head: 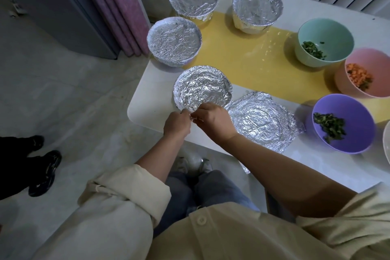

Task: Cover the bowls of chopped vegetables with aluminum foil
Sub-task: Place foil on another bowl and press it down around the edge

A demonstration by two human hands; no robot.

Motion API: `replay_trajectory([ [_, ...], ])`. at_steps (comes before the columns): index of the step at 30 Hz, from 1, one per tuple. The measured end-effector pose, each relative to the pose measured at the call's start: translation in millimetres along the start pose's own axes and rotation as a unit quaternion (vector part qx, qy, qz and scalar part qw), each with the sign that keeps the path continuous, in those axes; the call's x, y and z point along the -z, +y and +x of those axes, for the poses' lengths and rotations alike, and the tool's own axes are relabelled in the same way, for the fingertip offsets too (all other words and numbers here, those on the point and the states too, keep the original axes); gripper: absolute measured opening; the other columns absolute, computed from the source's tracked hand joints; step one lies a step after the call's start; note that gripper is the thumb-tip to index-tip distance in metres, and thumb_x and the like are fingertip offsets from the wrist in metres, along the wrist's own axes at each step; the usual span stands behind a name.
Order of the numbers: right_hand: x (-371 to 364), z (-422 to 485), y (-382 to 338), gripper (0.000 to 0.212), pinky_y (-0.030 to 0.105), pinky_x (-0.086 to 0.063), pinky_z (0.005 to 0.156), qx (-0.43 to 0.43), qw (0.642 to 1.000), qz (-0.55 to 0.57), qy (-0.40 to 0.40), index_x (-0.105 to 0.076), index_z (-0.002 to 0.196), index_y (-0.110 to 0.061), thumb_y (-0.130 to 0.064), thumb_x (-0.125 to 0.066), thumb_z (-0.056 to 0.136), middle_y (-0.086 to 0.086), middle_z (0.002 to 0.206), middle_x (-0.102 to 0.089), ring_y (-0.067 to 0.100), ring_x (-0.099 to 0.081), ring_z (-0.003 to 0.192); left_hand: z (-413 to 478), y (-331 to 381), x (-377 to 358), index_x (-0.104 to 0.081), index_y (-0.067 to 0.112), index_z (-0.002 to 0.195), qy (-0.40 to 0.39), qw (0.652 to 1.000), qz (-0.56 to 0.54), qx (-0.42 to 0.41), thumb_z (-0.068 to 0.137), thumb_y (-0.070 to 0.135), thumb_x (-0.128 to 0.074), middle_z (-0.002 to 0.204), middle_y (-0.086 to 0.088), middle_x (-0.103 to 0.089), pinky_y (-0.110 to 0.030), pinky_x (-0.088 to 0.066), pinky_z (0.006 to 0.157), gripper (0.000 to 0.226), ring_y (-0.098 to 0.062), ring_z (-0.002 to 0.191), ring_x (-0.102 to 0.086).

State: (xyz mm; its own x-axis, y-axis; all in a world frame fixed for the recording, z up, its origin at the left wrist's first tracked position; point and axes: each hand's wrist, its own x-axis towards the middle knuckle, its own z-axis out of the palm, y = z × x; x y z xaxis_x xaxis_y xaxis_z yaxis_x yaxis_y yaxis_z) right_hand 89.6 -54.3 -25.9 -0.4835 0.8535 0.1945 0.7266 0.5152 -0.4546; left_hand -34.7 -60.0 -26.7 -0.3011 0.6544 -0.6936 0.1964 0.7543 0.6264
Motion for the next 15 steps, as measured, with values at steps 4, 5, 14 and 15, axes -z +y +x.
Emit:
replay_trajectory([
  [4,1.7,-0.9,-0.6,0.022,0.03,-0.046,0.048,-0.021,0.999,0.022,0.014,-0.068,0.085,-0.005,-0.004,-0.08,0.066,0.009,0.067,-0.063,0.03,-0.061,0.059,2.8,-4.5,-2.4,-0.065,-0.007,0.105,-0.013,1.0,0.007,0.008,0.08,0.039,-0.043,0.108,-0.031,-0.067,-0.055,-0.054,0.092,0.057,-0.045,0.103,-0.066],
  [5,2.0,-1.1,-1.9,0.024,0.031,-0.047,0.047,-0.027,0.999,0.028,0.014,-0.067,0.09,-0.004,-0.005,-0.078,0.069,0.009,0.067,-0.063,0.03,-0.061,0.059,1.6,-2.7,-2.4,-0.064,-0.008,0.108,-0.012,1.0,0.015,0.004,0.087,0.033,-0.045,0.11,-0.031,-0.067,-0.054,-0.053,0.093,0.049,-0.045,0.105,-0.065],
  [14,14.9,-8.5,15.7,0.032,0.035,-0.042,0.066,0.031,0.999,-0.033,-0.021,-0.068,0.091,-0.01,-0.021,-0.084,0.066,0.006,0.085,-0.062,0.03,-0.06,0.077,18.0,0.2,13.5,-0.064,-0.003,0.097,0.028,0.991,0.122,-0.049,0.086,0.035,-0.034,0.093,-0.021,-0.073,-0.051,-0.057,0.086,0.05,-0.039,0.087,-0.071],
  [15,16.1,-10.8,19.1,0.028,0.034,-0.041,0.067,0.028,0.999,-0.043,-0.012,-0.068,0.087,-0.012,-0.023,-0.084,0.067,0.005,0.083,-0.062,0.029,-0.06,0.077,18.0,-0.9,15.0,-0.063,-0.002,0.095,0.035,0.989,0.128,-0.059,0.081,0.038,-0.031,0.091,-0.021,-0.073,-0.05,-0.057,0.085,0.054,-0.04,0.084,-0.071],
])
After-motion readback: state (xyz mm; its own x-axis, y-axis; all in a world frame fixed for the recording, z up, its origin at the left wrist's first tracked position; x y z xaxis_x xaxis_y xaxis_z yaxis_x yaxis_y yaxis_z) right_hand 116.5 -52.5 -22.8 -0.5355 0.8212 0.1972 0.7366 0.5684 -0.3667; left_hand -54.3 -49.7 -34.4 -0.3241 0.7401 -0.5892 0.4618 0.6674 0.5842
